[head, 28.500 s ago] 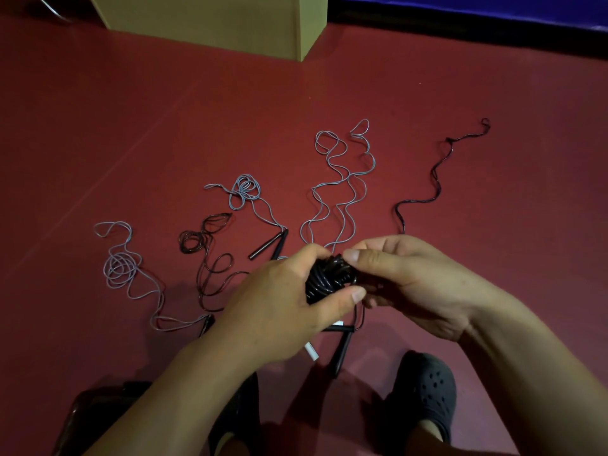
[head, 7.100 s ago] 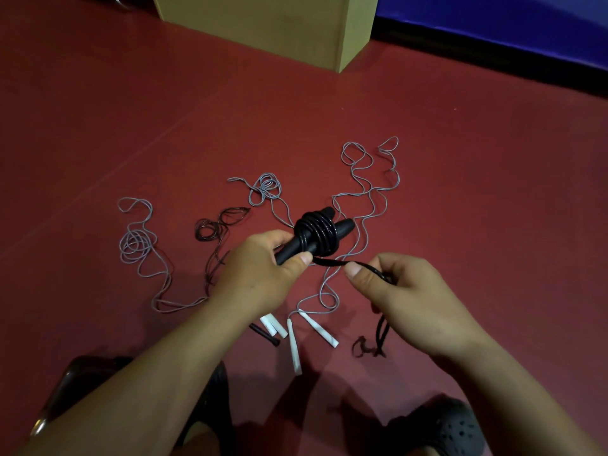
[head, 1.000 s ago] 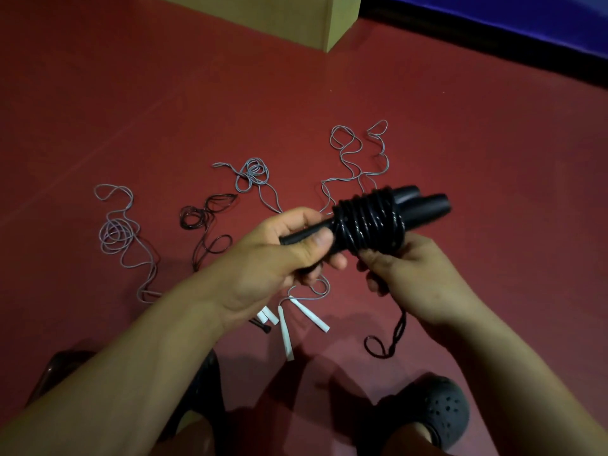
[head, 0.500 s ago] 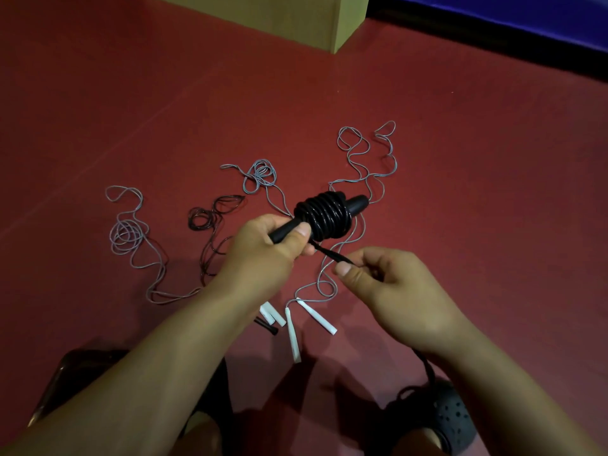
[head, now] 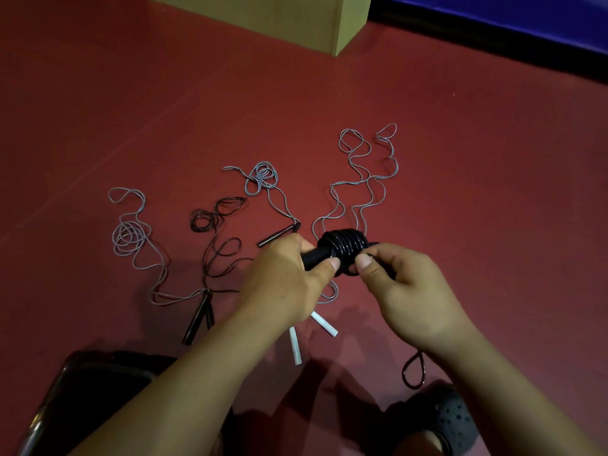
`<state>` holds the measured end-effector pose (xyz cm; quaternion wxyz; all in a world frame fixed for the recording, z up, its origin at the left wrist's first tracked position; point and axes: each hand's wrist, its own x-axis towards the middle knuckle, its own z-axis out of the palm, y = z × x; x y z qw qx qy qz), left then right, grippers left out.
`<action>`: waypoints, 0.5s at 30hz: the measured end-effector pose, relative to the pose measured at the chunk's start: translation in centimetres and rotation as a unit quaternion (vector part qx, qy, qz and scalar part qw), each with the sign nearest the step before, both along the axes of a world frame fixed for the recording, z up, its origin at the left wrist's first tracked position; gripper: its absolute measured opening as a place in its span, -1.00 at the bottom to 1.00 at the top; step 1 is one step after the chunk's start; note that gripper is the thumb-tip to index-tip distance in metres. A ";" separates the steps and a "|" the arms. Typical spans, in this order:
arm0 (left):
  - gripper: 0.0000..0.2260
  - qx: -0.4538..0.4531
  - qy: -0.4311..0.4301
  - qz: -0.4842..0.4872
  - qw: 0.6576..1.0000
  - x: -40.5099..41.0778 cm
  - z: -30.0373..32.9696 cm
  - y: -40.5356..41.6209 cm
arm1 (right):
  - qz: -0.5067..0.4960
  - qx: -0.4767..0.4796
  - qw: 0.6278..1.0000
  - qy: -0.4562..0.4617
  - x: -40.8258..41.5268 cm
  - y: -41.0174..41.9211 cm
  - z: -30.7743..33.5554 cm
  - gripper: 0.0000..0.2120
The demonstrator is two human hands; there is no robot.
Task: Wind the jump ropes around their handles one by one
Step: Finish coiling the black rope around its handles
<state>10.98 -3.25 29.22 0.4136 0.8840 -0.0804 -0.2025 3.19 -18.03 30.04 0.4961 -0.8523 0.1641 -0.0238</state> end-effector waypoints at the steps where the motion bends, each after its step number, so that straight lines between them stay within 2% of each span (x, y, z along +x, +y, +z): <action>1: -0.83 -0.001 0.000 -0.011 1.000 0.0 0.1 0.0 | -0.001 -0.015 1.000 -0.003 0.0 -0.1 0.0 -0.80; 7: -0.85 -0.018 0.028 -0.066 0.997 0.2 0.3 0.3 | -0.034 -0.105 0.994 -0.007 -0.3 -0.4 0.1 -0.86; 11: -0.89 -0.013 0.031 -0.109 0.993 0.3 0.3 0.7 | -0.079 -0.143 0.986 0.020 -0.2 -1.0 -0.1 -0.58; 15: -0.91 -0.009 0.023 -0.154 0.988 0.2 0.6 0.8 | -0.093 -0.111 0.989 0.012 -0.2 -0.9 0.6 -0.61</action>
